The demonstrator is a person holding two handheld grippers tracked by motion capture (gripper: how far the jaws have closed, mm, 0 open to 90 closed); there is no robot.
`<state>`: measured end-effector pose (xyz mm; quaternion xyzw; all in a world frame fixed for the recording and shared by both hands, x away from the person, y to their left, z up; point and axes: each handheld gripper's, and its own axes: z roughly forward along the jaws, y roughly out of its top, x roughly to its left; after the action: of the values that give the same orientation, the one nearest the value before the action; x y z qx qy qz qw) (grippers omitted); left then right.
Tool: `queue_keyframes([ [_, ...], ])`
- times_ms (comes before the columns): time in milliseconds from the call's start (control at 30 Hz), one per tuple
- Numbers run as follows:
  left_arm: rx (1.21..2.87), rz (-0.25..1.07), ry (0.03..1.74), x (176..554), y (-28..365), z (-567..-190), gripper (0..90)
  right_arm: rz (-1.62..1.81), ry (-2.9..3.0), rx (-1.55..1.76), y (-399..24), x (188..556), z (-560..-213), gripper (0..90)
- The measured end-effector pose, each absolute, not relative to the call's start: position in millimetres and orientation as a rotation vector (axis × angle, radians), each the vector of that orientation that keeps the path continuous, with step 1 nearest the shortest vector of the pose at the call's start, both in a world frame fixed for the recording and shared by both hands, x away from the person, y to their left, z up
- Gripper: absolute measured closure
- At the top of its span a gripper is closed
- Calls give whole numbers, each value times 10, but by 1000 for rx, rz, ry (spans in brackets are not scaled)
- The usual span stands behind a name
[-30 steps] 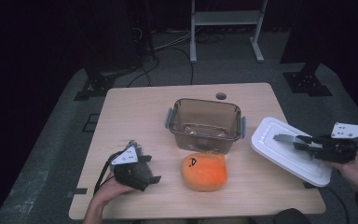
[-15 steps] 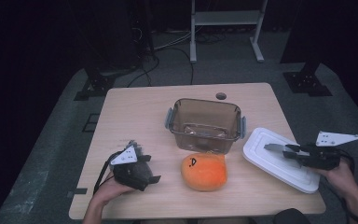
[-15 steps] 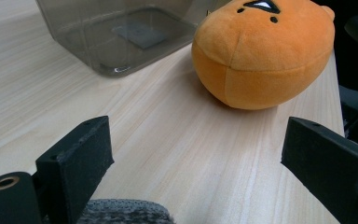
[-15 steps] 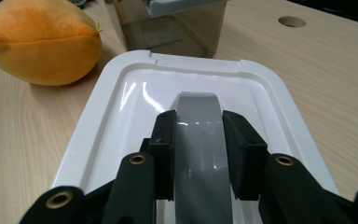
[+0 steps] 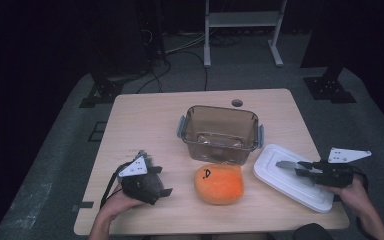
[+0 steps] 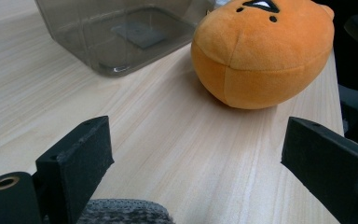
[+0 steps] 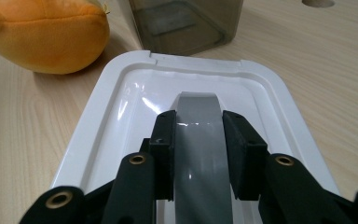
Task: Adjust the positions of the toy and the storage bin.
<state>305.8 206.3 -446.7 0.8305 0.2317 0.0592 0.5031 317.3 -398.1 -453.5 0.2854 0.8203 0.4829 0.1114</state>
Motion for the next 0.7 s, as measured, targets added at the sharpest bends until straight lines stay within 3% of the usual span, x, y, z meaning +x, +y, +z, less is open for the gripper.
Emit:
queue_keyframes([
  [700, 2011, 138, 557, 3054, 2062, -4469, 77, 1421, 2429, 840, -3870, 3101, -4660, 651],
])
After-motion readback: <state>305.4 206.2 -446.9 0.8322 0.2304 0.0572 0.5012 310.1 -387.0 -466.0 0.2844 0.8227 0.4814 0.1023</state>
